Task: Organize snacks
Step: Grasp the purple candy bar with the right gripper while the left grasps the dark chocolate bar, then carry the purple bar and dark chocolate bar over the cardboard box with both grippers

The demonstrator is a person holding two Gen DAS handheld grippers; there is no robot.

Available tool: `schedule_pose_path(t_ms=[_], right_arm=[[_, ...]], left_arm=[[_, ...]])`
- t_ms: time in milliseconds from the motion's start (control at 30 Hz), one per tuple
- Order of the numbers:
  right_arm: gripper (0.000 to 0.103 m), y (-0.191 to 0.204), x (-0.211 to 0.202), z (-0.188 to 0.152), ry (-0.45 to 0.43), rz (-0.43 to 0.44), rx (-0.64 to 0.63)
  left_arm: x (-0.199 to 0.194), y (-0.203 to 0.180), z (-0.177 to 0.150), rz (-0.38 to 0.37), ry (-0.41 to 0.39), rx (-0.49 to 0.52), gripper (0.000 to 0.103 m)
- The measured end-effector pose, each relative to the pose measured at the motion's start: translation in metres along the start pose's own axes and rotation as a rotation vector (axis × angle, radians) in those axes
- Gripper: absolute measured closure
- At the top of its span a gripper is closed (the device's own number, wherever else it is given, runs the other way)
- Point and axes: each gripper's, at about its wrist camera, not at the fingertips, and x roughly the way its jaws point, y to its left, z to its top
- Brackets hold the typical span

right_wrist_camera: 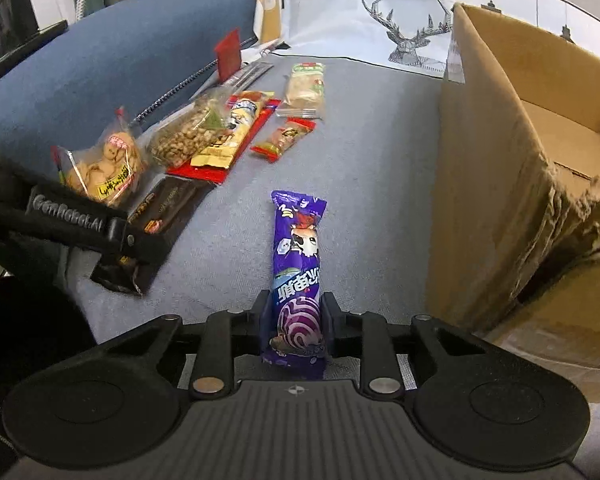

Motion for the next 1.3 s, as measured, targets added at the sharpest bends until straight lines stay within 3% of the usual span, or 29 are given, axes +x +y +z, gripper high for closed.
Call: schedule_pose_path(t_ms=[100, 467, 567, 933, 1300], right_arm=[[0.071, -0.001, -0.002, 0.002, -0.015, 0.007, 0.006], [0.071, 0.002, 0.004, 0.0, -0.005, -0.001, -0.029], [0.077, 0.004, 0.005, 0.0, -0.011, -0.015, -0.044], [0.078, 0.004, -0.017, 0.007, -0.11, 0.004, -0.022], [0.077, 0.002, -0.055, 0.013, -0.252, 0.032, -0.01]], left_arm=[[0.002, -0.003, -0.001, -0.001, 0.008, 0.018, 0.06], [0.005, -0.018, -0.005, 0.077, -0.003, 0.107, 0.06], [0.003, -0.019, -0.005, 0.082, -0.012, 0.11, 0.061], [-0.02, -0.014, -0.012, -0.01, -0.107, 0.089, 0.061], [-0.056, -0.012, -0.022, -0.086, -0.295, 0.077, 0.061]])
